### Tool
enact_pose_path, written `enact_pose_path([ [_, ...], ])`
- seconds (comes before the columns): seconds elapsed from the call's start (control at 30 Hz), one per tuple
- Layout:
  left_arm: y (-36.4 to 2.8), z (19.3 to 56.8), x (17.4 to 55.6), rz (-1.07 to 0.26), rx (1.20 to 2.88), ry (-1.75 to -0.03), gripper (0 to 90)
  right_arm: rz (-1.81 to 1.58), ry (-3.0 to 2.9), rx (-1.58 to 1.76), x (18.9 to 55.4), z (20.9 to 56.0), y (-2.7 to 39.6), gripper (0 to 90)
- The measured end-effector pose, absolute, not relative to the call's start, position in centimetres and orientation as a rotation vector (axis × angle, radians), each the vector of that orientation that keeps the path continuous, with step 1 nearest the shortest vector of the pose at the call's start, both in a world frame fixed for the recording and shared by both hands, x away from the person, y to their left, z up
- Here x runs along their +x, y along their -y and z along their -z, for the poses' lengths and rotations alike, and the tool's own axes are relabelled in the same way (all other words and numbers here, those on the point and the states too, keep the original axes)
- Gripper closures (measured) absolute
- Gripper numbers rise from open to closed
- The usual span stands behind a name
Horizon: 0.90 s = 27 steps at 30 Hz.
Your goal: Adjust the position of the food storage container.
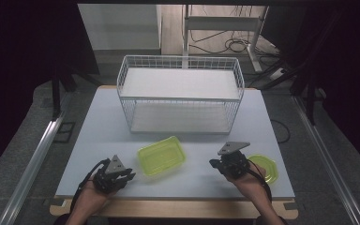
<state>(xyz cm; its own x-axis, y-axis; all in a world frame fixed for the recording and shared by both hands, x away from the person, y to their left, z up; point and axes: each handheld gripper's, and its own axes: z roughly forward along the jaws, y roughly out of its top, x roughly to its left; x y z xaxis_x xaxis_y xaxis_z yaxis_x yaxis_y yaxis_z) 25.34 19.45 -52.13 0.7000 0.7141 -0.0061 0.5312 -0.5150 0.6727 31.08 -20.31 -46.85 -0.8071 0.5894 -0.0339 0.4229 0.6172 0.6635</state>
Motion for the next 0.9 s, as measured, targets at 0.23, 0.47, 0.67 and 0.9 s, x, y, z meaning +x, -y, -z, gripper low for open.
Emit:
enact_pose_path([
  [0.23, -18.6, 52.4, 27.9, -0.345, 2.261, -0.967, 87.7, -1.002, -2.596, 0.855, 33.1, 47.6, 18.1, 89.6],
  [0.47, -17.7, 52.4, 28.6, -0.337, 2.254, -0.957, 87.5, -0.990, -2.631, 0.875, 35.7, 48.9, 15.2, 89.6],
  [0.67, -17.4, 52.4, 29.3, -0.330, 2.253, -0.960, 87.5, -1.001, -2.652, 0.870, 36.7, 50.0, 13.6, 89.6],
  [0.9, -17.0, 52.4, 30.0, -0.339, 2.256, -0.947, 87.9, -0.984, -2.672, 0.859, 35.9, 50.1, 13.5, 89.6],
])
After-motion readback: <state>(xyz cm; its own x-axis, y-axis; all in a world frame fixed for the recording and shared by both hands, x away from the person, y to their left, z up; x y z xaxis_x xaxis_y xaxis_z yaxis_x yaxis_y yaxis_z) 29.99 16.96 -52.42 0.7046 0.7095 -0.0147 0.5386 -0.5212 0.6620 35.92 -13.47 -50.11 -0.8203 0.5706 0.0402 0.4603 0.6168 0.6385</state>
